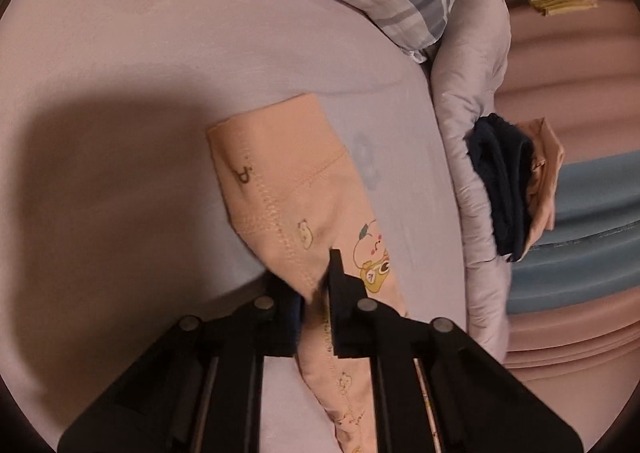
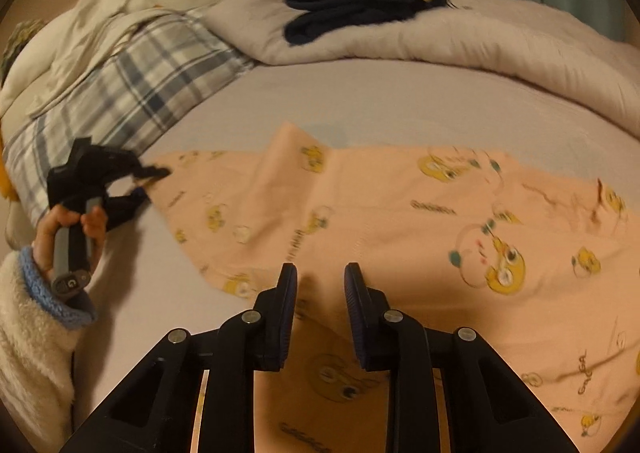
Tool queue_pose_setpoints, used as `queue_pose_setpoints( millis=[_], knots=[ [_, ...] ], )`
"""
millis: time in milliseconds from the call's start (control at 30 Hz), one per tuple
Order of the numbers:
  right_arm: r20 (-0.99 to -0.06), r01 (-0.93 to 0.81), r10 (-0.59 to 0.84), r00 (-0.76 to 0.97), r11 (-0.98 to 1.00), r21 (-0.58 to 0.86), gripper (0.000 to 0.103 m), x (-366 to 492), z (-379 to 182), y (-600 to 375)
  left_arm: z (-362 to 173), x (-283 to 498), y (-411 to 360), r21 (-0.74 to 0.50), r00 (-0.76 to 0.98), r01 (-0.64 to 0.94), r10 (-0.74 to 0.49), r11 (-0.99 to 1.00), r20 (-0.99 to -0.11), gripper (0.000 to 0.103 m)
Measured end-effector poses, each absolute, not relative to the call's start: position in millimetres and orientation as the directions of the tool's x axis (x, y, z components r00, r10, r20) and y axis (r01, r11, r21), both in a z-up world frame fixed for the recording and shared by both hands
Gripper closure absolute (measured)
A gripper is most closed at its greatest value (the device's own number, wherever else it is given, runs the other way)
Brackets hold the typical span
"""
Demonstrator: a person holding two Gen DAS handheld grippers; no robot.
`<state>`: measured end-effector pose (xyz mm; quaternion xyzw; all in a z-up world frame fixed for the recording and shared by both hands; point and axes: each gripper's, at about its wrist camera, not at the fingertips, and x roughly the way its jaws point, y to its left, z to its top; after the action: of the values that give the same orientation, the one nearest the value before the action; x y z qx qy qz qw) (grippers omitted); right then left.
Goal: Fold small clothes
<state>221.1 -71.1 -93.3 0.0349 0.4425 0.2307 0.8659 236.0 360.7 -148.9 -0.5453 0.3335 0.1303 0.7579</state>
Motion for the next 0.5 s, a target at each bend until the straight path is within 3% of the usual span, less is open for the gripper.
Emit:
queue_pose_setpoints(
  millis=[233,500],
  knots=[
    [-0.767,-0.352,0.435,0.471,0.89,0.289,0.075,228.2,-107.0,-66.6,-100.8,230.9,343.5,-0.709,0.784,-0.48,-0.11,0.516,-0.611,0.101],
    [-0.74,-0.295,0.489,0.462,0.871,0.392,0.075,222.1,-95.0,-92.2,-15.9,237.0,270.1,-0.695,0.85,-0.239,-0.199,0.678,-0.487,0.101]
  ],
)
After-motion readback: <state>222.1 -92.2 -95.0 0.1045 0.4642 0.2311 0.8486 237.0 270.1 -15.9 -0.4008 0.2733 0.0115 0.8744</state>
